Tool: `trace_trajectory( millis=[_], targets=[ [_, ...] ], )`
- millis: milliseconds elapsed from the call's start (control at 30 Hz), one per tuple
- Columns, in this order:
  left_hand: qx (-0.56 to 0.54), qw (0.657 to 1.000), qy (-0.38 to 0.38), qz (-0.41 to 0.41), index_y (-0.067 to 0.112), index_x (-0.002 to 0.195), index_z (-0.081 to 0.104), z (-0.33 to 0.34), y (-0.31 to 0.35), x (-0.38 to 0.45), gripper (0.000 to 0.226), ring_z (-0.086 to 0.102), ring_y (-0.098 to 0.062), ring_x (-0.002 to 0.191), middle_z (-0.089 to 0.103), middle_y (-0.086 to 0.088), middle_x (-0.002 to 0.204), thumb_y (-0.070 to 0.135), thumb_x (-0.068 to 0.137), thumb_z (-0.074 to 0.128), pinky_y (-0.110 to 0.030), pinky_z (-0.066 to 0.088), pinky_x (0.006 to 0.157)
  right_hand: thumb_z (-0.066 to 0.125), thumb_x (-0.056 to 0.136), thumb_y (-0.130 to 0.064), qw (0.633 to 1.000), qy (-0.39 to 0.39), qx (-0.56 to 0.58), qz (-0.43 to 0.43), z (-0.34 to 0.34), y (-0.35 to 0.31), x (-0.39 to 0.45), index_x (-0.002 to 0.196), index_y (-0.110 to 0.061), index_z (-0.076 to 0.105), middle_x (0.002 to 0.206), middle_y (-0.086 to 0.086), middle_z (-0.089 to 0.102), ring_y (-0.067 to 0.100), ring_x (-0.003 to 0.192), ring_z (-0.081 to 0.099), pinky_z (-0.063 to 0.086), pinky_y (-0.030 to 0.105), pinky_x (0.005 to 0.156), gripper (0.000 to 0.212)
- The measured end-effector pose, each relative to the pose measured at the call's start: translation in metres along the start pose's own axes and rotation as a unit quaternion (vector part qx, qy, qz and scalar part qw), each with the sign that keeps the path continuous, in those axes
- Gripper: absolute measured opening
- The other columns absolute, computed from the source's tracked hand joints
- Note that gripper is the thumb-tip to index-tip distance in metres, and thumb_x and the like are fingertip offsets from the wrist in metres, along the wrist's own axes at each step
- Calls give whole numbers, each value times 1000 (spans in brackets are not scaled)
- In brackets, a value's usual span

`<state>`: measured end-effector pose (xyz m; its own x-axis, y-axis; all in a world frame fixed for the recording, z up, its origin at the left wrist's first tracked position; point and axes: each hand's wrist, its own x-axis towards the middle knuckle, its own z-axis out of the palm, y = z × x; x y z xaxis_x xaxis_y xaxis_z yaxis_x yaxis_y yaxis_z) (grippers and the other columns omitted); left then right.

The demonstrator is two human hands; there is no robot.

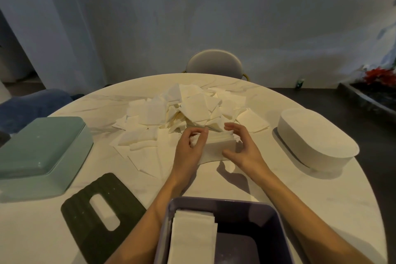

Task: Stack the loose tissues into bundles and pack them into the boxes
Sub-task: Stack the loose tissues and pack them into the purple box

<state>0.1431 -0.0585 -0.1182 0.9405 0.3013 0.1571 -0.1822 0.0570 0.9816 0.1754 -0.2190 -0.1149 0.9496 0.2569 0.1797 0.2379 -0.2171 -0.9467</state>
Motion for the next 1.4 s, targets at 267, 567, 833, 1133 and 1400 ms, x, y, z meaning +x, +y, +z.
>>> trace_trajectory(
  millis=[267, 567, 833, 1133, 1400],
  targets=[
    [84, 992, 98, 3, 35, 91, 64, 10, -6, 10, 22, 60, -4, 97, 62, 37, 88, 29, 107, 51, -43, 56, 92, 76, 83, -3, 996, -56, 54, -41, 15, 7, 3, 146, -43, 33, 129, -2, 52, 18, 115, 59, 57, 23, 88, 86],
    [45, 999, 5, -1, 31, 105, 65, -6, 1, 12, 12, 64, -1, 94, 68, 14, 100, 40, 103, 58, -29, 59, 81, 75, 91, -15, 995, -60, 40, -71, 4, 5, 2, 147, -42, 39, 136, -11, 54, 7, 119, 59, 56, 22, 92, 72],
    [197, 971, -124, 59, 27, 113, 72, -51, 2, 17, 42, 69, -6, 98, 73, 12, 105, 16, 77, 90, -23, 58, 82, 75, 90, -24, 993, -42, -64, -90, -21, 9, -2, 130, -33, 60, 123, -16, 66, 4, 110, 65, 58, 27, 93, 44],
    [254, 953, -145, 84, 23, 116, 70, -62, 8, 14, 44, 69, -7, 100, 73, 9, 108, 20, 77, 90, -27, 59, 86, 84, 81, -30, 995, -69, -70, -35, -23, 13, -5, 133, -28, 58, 122, -14, 69, 0, 108, 66, 55, 18, 91, 59],
    [270, 950, -116, 106, 18, 109, 71, -59, 61, -17, 34, 68, -8, 90, 72, 9, 102, 19, 79, 88, -19, 57, 77, 74, 91, -26, 995, -89, -24, -43, -35, -41, -26, 125, -15, 67, 119, -1, 72, 17, 109, 70, 58, 40, 96, 37]
  ],
)
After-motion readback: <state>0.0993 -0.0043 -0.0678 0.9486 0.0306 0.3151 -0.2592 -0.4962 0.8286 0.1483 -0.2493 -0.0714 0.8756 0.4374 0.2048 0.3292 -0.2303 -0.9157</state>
